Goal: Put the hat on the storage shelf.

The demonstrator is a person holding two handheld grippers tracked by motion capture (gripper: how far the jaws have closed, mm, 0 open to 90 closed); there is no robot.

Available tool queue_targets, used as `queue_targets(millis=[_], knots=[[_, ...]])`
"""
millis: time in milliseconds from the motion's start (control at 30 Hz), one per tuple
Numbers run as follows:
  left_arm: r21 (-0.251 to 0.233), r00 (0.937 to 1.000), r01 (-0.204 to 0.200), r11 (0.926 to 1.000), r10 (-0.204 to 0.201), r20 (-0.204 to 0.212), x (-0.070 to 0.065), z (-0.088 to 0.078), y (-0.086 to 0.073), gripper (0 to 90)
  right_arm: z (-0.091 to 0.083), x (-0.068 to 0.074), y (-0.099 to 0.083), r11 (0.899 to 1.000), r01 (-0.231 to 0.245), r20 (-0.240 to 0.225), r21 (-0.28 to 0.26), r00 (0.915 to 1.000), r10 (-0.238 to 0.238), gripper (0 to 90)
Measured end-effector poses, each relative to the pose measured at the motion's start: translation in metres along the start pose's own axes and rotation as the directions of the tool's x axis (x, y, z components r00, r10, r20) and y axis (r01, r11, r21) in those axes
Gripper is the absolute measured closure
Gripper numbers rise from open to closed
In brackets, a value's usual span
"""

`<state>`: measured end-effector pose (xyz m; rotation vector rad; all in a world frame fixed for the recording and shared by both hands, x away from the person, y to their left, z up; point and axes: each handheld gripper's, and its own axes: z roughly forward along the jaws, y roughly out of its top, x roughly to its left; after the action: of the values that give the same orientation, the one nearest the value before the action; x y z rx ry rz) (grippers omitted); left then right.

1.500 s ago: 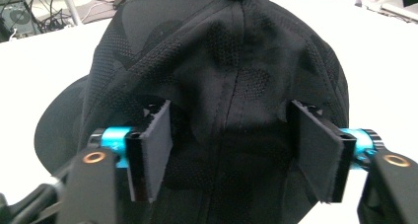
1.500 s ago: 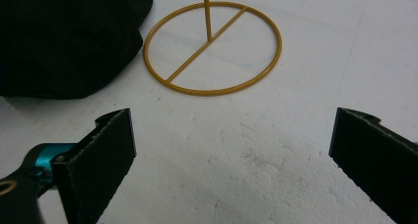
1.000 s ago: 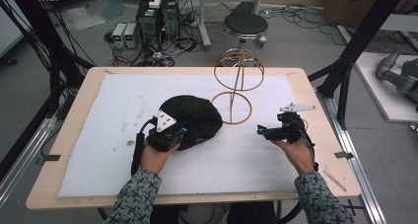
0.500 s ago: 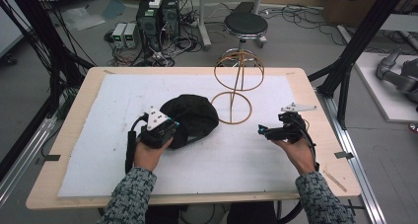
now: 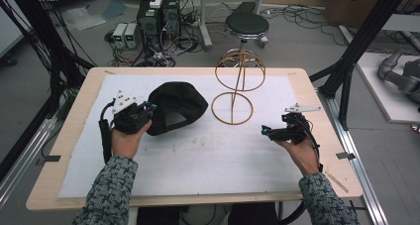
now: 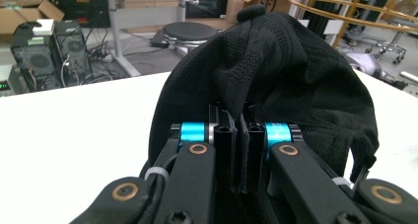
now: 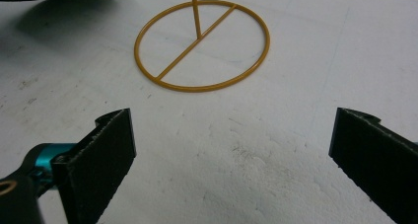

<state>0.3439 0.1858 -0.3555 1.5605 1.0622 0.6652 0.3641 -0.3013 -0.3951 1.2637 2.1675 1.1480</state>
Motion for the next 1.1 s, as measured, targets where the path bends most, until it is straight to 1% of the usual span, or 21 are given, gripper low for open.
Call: queue_targets(millis=[33,100,200,233,400,467,500,567,600,633,733,767,900,1000,1033,1100], knots=[[0.0,1.0,0.0,1.0,0.0,0.0,0.0,0.0,0.0,87.1,0.0,0.0,0.0,1.0,0.0,0.0,0.0,1.0,0.0,3.4],[-0.006,0.9999,0.011,0.9999,-0.011,-0.005,0.006,-0.001,0.006,87.0,0.0,0.0,0.0,1.0,0.003,0.0,0.004,1.0,-0.003,3.5],[-0.009,0.9999,0.011,0.9999,-0.011,-0.009,0.015,-0.004,0.018,87.0,0.0,-0.001,0.0,1.0,-0.001,0.001,-0.001,1.0,0.001,3.4],[-0.008,1.0,0.005,1.0,-0.005,-0.005,0.018,-0.005,0.022,87.1,0.0,-0.002,0.0,1.0,-0.005,-0.001,0.001,1.0,0.005,3.4],[0.008,0.9996,-0.012,0.9999,0.012,0.026,0.033,-0.006,0.054,87.0,-0.001,-0.004,0.001,1.0,-0.005,0.005,-0.003,1.0,0.005,3.4],[0.007,0.9994,-0.009,0.9999,0.009,0.033,0.038,-0.006,0.068,87.0,-0.001,-0.005,0.001,1.0,-0.006,0.005,-0.004,1.0,0.006,3.4],[-0.003,0.9993,-0.002,1.0,0.003,0.037,0.041,-0.006,0.077,87.0,-0.001,-0.005,0.001,1.0,-0.007,0.003,-0.003,1.0,0.007,3.4],[-0.008,0.9993,0.002,1.0,-0.002,0.038,0.043,-0.005,0.089,87.1,-0.001,-0.005,0.001,1.0,-0.012,0.004,-0.001,0.9999,0.012,3.4],[-0.018,0.9991,0.012,0.9998,-0.011,0.04,0.044,-0.004,0.096,87.0,-0.001,-0.005,0.001,1.0,-0.014,0.004,-0.002,0.9999,0.014,3.4],[-0.036,0.9986,0.032,0.9988,-0.031,0.044,0.045,-0.003,0.109,87.0,0.0,-0.005,0.001,1.0,-0.014,0.005,-0.001,0.9999,0.014,3.4],[-0.052,0.9974,0.051,0.9974,-0.048,0.054,0.044,0.002,0.126,87.0,-0.001,-0.006,0.001,1.0,-0.011,0.005,-0.003,0.9999,0.011,3.4],[-0.052,0.9974,0.051,0.9974,-0.048,0.054,0.044,0.002,0.126,87.0,-0.001,-0.006,0.001,1.0,-0.011,0.006,-0.004,0.9999,0.011,3.4],[-0.064,0.9952,0.08,0.9948,-0.076,0.062,0.042,0.01,0.144,87.0,-0.001,-0.007,0.002,1.0,-0.008,0.006,-0.004,1.0,0.008,3.5],[-0.074,0.9938,0.094,0.9929,-0.089,0.067,0.038,0.016,0.153,87.0,-0.002,-0.008,0.002,1.0,-0.011,0.008,-0.003,0.9999,0.011,3.4],[-0.084,0.9918,0.109,0.9905,-0.103,0.077,0.034,0.02,0.159,87.0,-0.003,-0.009,0.002,1.0,-0.011,0.008,-0.001,0.9999,0.011,3.4],[-0.085,0.9914,0.11,0.9903,-0.103,0.081,0.031,0.022,0.162,87.0,-0.003,-0.009,0.002,1.0,-0.013,0.01,-0.002,0.9999,0.013,3.4]])
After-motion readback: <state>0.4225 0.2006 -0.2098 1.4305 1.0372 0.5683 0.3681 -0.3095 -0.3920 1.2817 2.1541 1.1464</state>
